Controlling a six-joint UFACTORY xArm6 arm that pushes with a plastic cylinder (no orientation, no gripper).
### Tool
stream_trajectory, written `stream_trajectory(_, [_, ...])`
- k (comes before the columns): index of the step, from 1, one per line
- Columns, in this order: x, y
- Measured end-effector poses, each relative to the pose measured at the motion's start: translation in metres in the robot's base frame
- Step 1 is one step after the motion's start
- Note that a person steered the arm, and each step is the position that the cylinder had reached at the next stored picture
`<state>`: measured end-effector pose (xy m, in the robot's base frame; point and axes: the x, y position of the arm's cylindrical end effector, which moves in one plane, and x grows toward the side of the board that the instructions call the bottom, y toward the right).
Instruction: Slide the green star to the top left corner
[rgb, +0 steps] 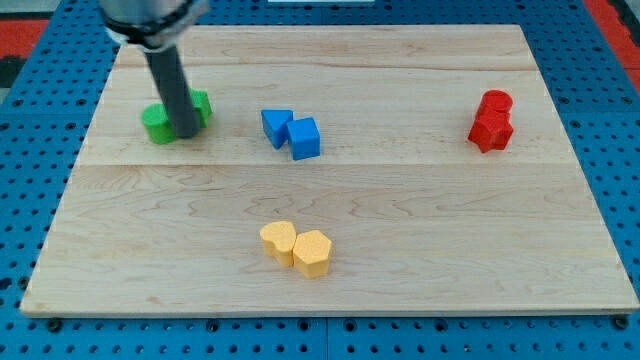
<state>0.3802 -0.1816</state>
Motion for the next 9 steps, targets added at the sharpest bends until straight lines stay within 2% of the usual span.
stream_trajectory(1, [-0.057,-0.031])
stream_trajectory(3, [0.002,0.034])
stream_trajectory(4, [-0.035,0.053])
stream_trajectory(5, [-0.079,-0.004])
stream_trajectory(6, [-0.051,0.015])
stream_trajectory(7, [-0.047,-0.033])
stream_trajectory(9, [-0.107,-0.041])
